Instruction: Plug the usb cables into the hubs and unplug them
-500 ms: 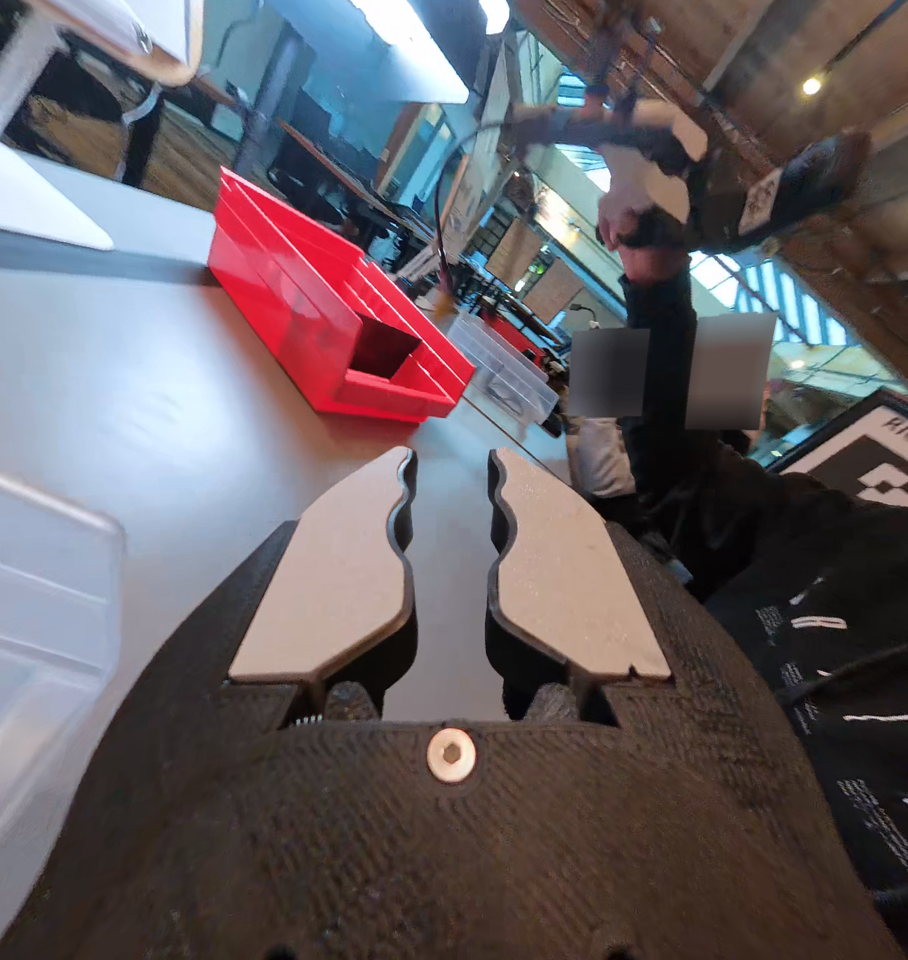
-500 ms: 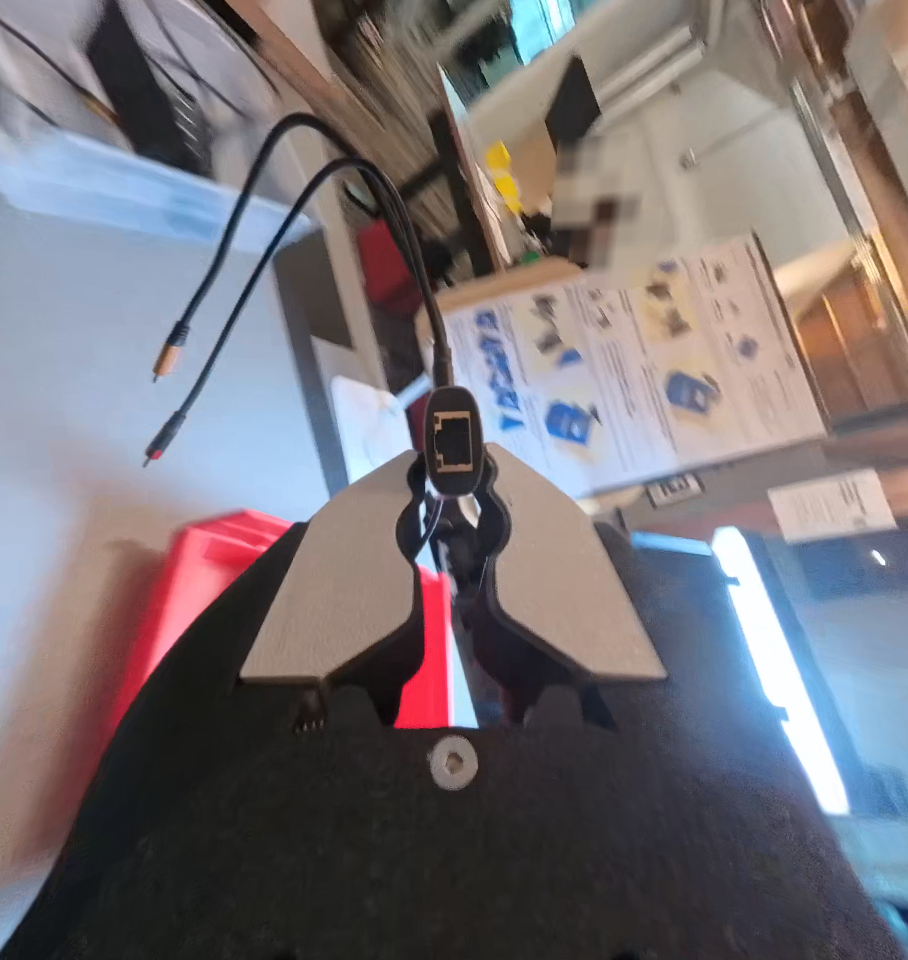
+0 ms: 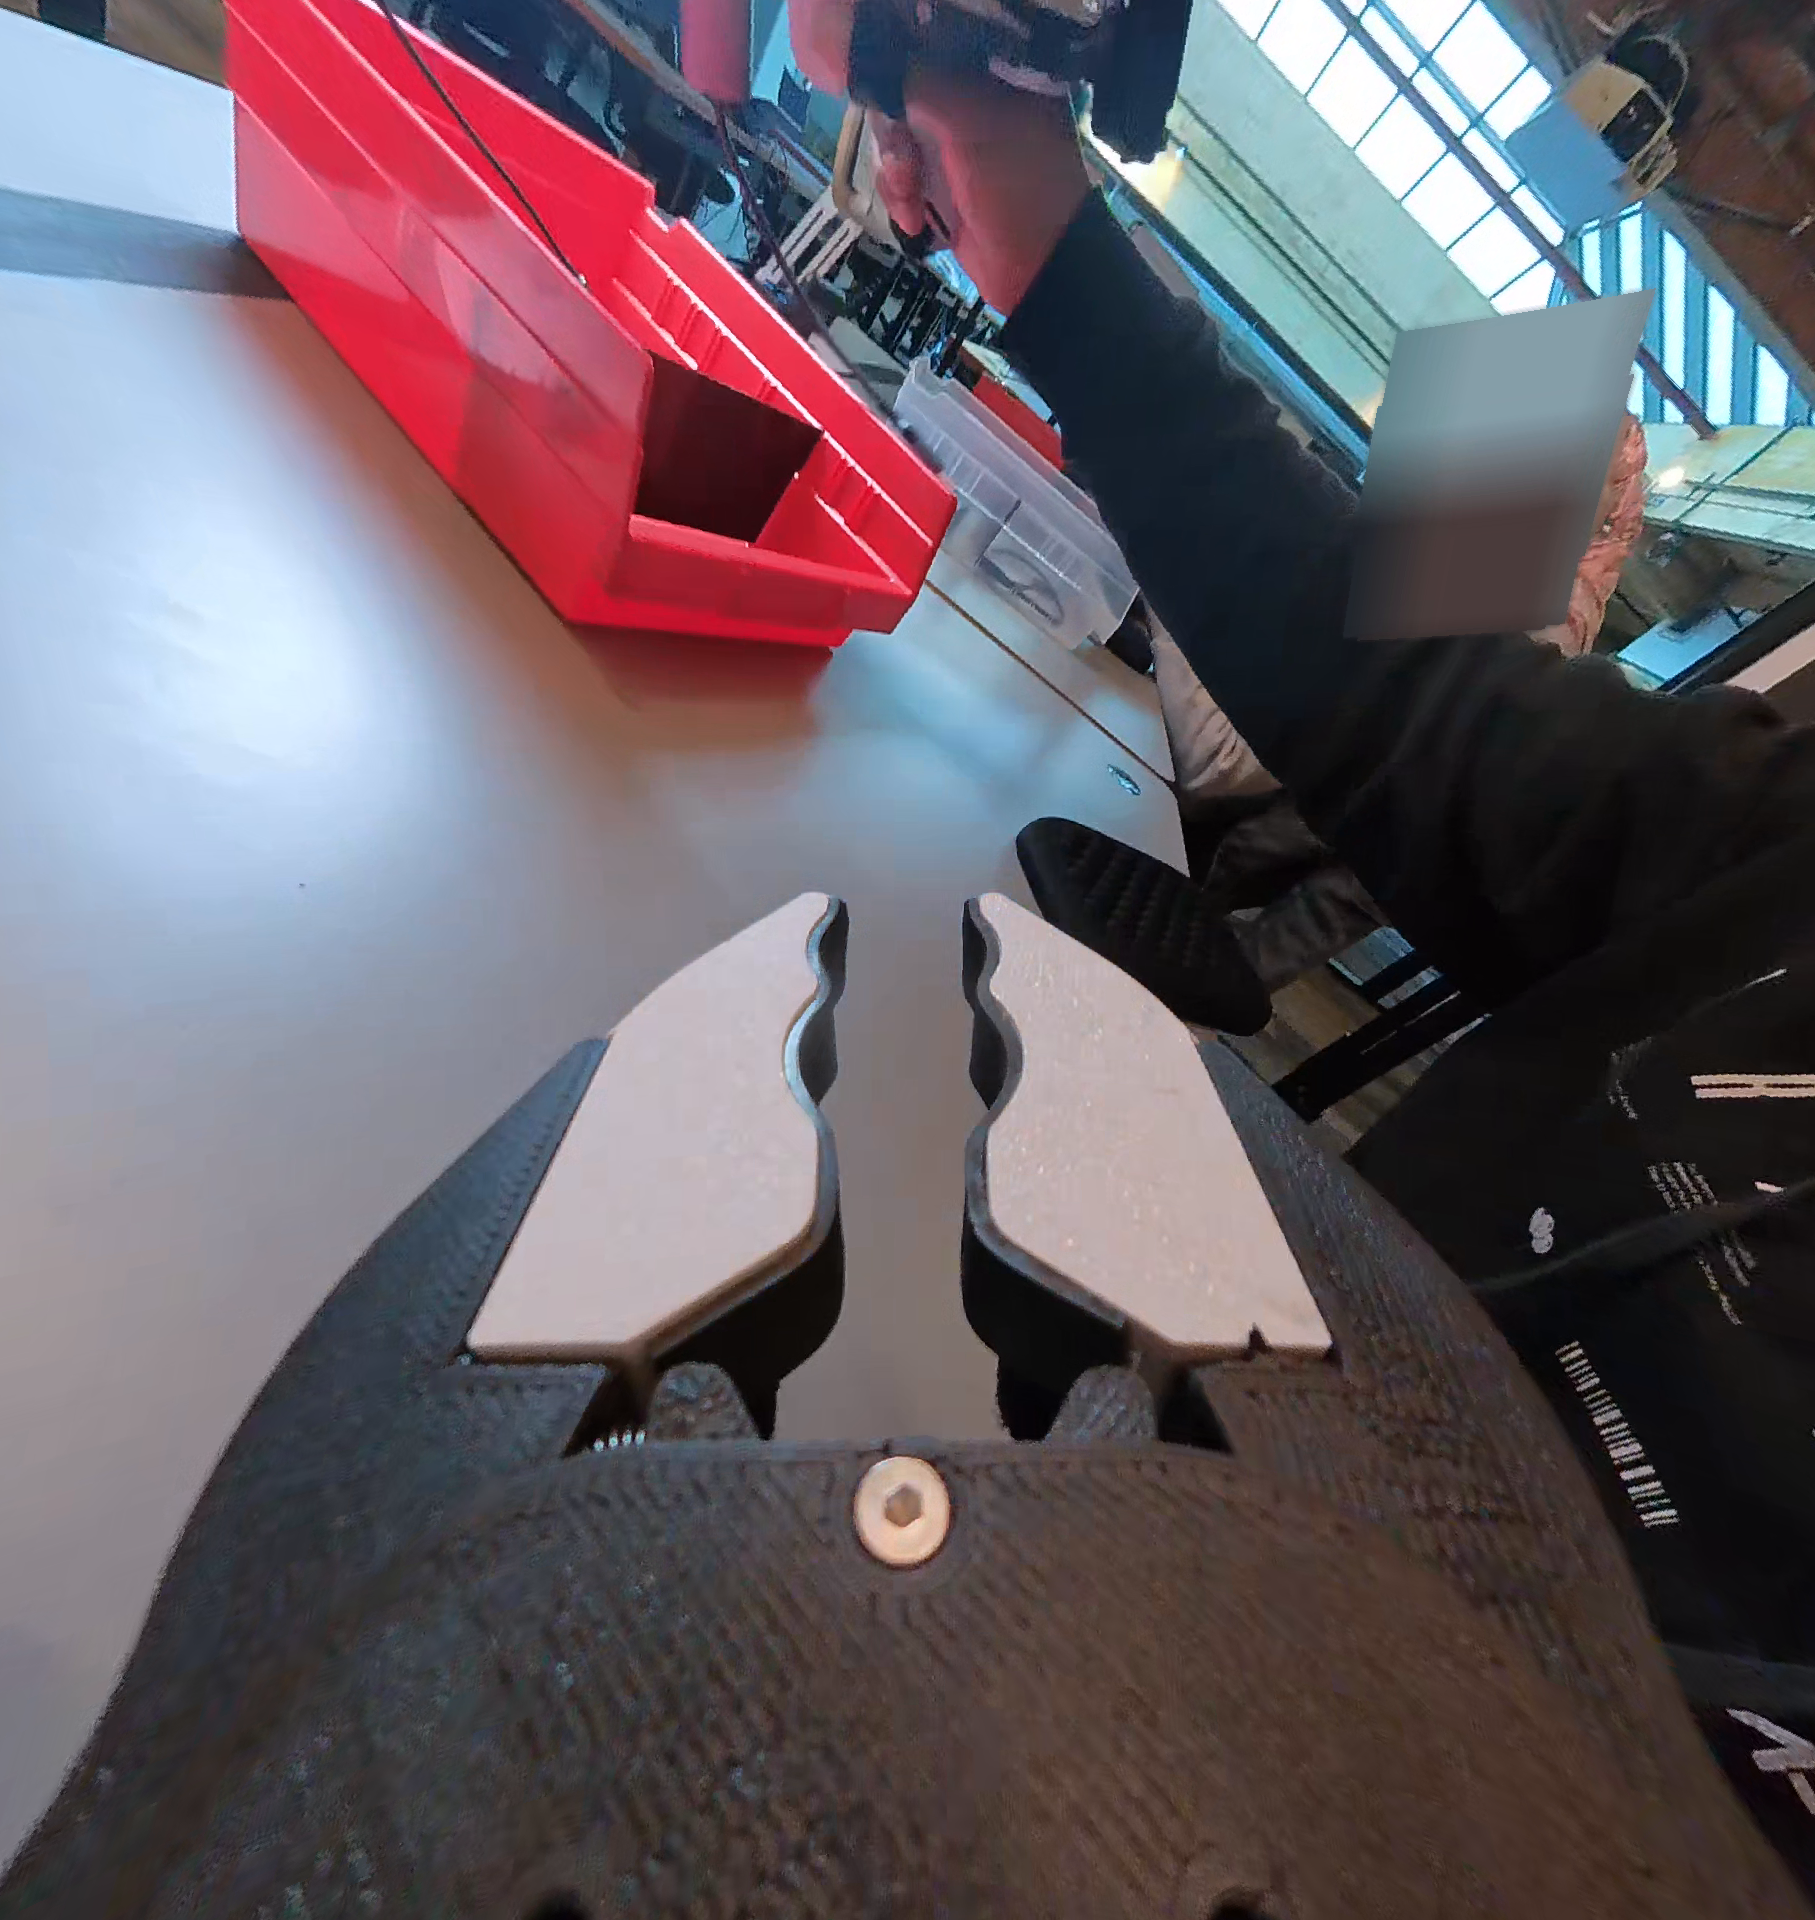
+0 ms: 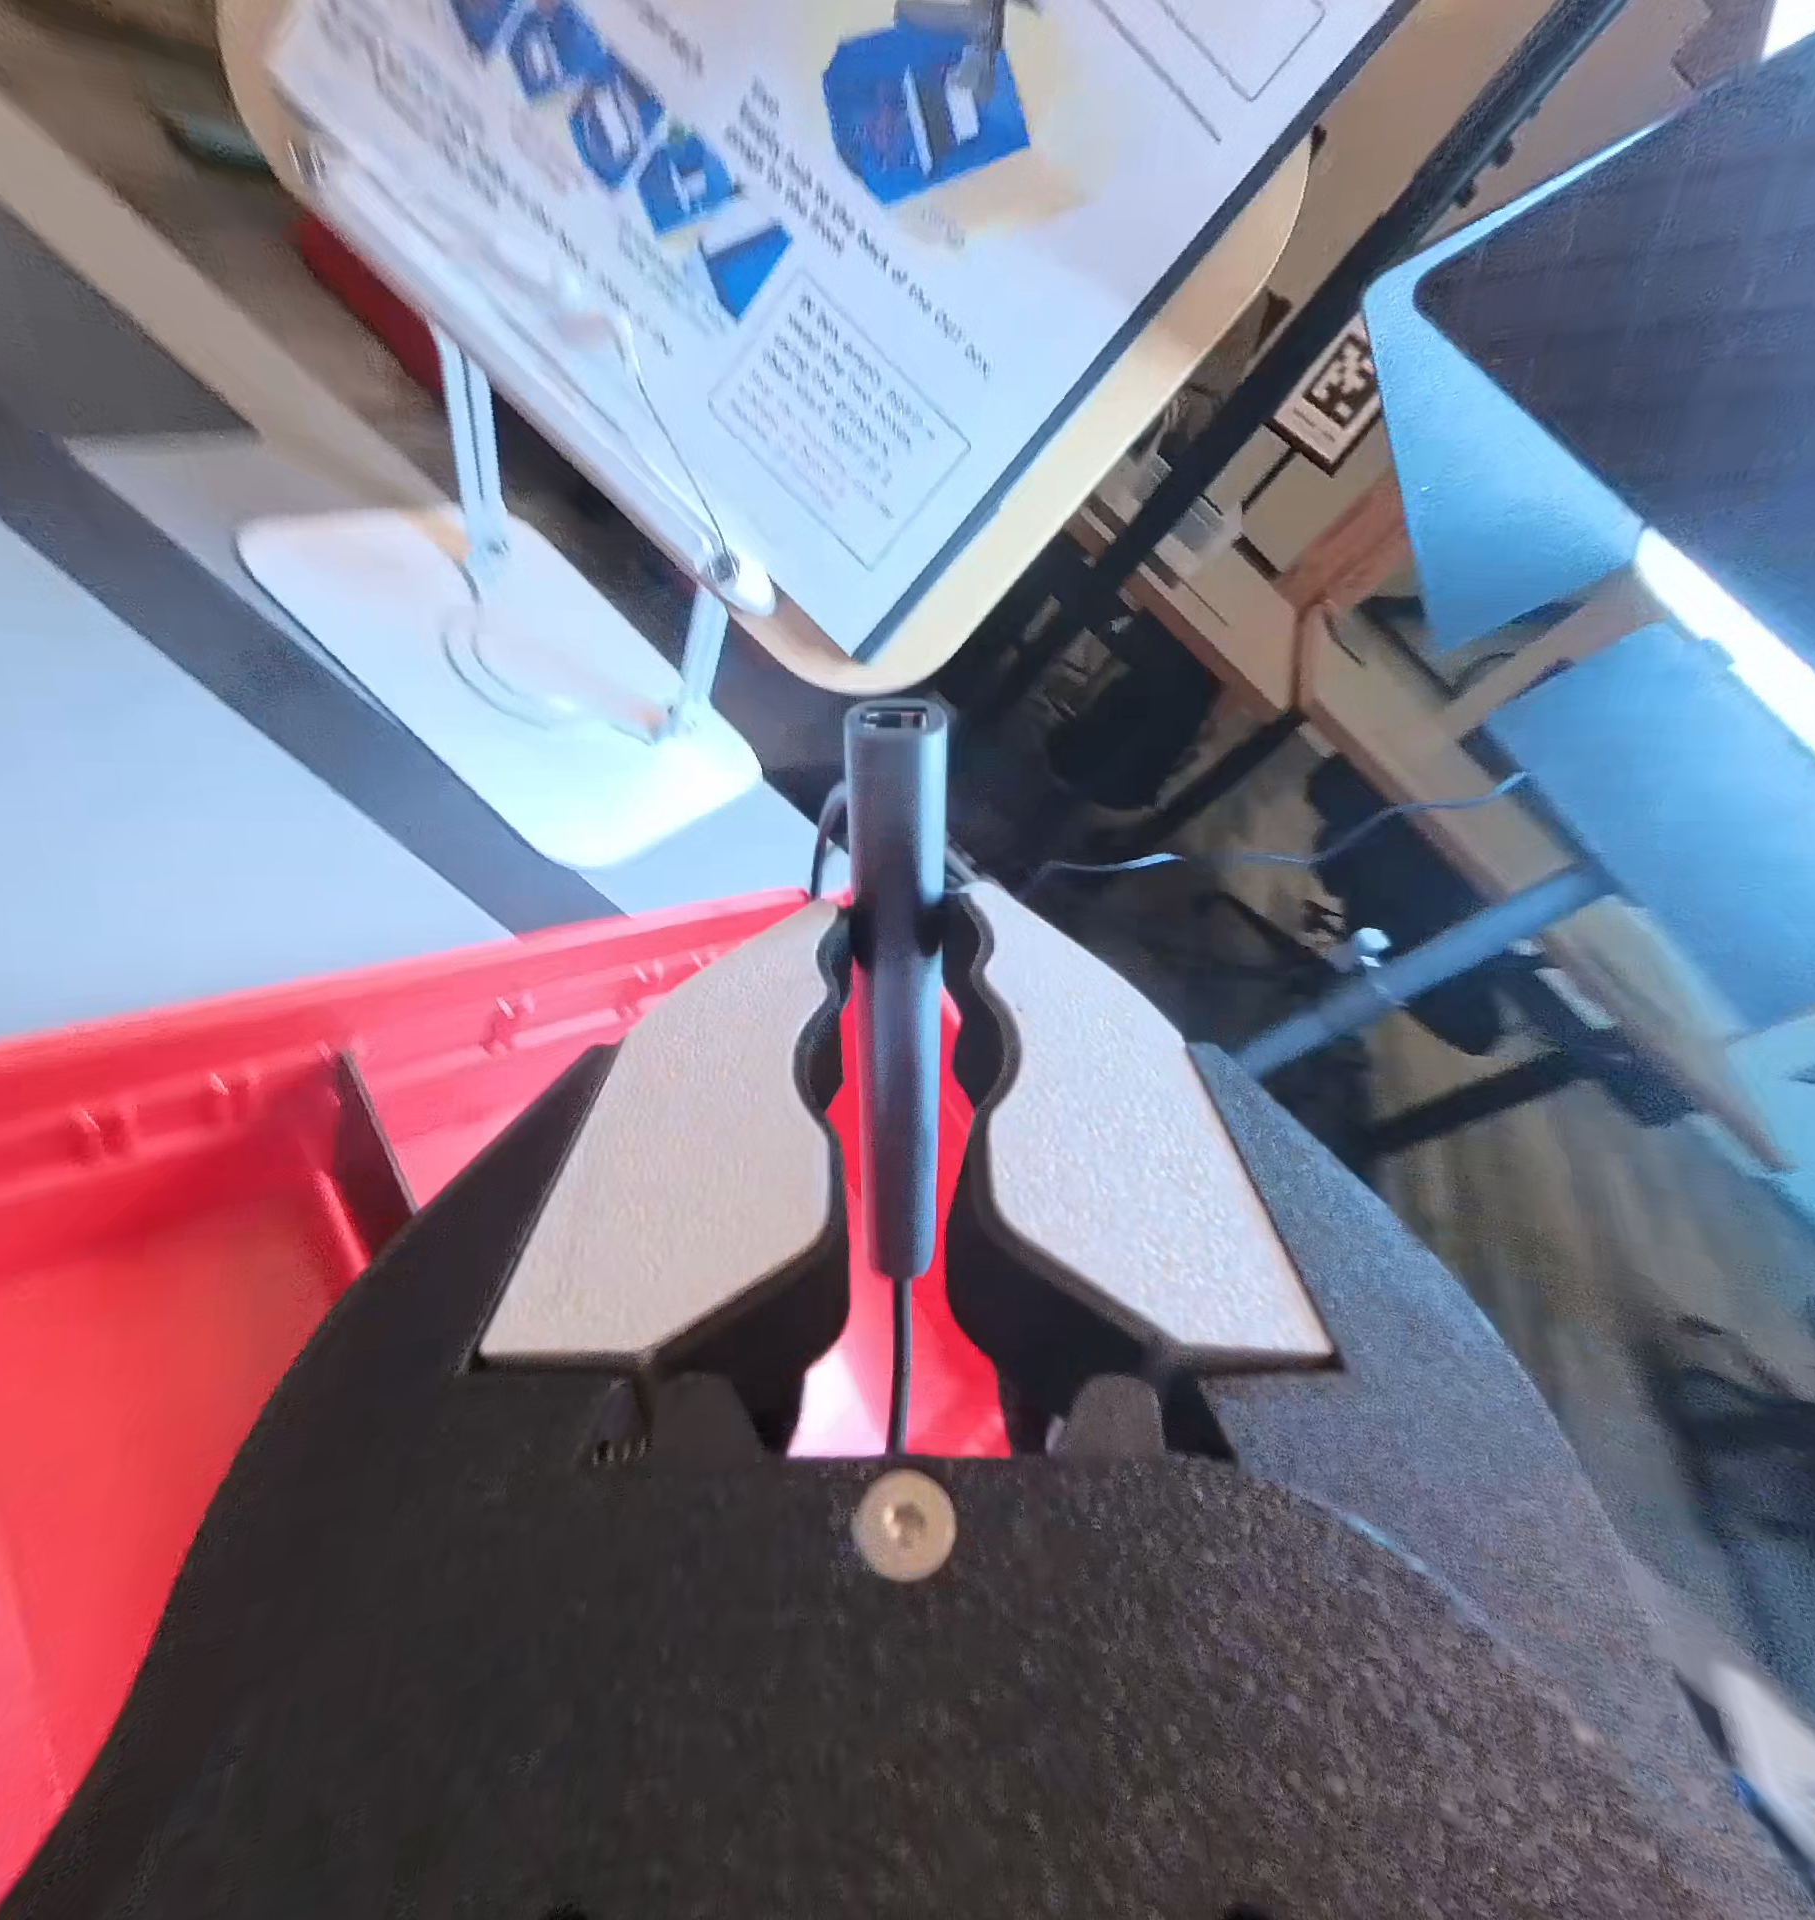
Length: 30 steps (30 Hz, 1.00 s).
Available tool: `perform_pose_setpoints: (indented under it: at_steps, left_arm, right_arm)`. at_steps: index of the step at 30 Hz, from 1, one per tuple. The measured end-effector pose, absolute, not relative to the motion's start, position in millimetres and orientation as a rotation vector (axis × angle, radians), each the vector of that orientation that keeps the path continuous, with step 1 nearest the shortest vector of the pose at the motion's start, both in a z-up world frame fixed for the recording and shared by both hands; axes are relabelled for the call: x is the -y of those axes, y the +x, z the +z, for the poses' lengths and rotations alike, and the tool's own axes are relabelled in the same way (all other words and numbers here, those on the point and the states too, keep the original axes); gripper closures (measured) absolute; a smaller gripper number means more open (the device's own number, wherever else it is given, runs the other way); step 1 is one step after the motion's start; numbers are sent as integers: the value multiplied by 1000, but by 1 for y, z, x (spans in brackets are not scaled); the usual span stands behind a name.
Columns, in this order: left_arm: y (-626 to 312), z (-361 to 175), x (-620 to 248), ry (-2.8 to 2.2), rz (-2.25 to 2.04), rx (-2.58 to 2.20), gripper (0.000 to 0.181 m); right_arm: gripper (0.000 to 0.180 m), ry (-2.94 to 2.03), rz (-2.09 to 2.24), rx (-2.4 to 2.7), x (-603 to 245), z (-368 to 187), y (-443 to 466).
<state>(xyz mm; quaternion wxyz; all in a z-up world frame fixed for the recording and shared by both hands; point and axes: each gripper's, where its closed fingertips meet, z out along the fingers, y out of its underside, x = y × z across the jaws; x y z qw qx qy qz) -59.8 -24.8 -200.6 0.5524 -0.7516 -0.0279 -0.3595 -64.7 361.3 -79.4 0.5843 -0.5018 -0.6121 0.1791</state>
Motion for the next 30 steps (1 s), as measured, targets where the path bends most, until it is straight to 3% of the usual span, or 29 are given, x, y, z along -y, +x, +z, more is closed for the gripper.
perform_pose_setpoints:
  at_steps: [4,11,18,19,21,25,30]
  left_arm:
    - [-57,-210,23,-1814,-843,60,160]
    - [-51,-222,21,-1864,-844,45,160]
    - [-46,-228,20,-1900,-828,13,160]
    - [-45,-228,20,-1901,-832,11,160]
    - [-44,-229,20,-1906,-835,9,160]
    - [-44,-228,20,-1905,-826,4,160]
    - [-51,-222,20,-1899,-753,4,156]
  right_arm:
    - [163,-1188,602,1370,-360,-78,-85]
    - [163,-1238,556,1439,-382,-87,-108]
    - [162,-1461,418,1809,-405,-180,-84]
    - [160,-1517,351,1867,-408,-196,-74]
    - [138,-1554,239,1915,-415,-210,-61]
    - [120,-1535,430,1857,-390,-180,-56]
    - [119,-1371,611,1749,-330,-130,-37]
